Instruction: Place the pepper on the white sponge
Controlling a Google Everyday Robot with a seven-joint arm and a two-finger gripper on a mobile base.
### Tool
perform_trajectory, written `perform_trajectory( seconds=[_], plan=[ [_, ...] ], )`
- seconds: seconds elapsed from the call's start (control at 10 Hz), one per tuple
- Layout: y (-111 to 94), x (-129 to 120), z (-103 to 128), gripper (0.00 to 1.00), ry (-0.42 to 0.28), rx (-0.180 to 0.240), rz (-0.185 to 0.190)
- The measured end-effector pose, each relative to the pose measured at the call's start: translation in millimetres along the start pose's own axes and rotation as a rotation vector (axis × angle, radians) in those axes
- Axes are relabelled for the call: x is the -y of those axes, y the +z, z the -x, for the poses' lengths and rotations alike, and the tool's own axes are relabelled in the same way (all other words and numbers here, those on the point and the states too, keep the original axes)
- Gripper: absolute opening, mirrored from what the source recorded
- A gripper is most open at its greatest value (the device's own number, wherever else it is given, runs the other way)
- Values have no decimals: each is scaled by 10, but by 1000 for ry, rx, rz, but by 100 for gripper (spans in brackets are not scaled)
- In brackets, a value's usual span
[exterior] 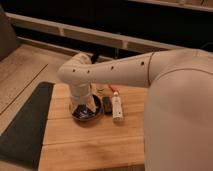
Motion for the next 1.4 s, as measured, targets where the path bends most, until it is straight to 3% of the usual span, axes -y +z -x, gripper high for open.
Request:
perform_trajectory(
  seconds=[0.4, 0.6, 0.8, 0.9, 1.1, 1.3, 1.4],
  plan=[
    [1, 0, 0, 65, 0, 0, 0],
    [-43, -18, 40, 65, -16, 20, -6],
    [-253, -78, 273, 65, -123, 121, -29],
    [-424, -32, 457, 65, -197, 197, -44],
    [-763, 262, 698, 65, -282, 325, -48],
    [-977, 532, 788, 65, -300, 398, -52],
    [-976, 519, 788, 65, -304, 398, -51]
  ],
)
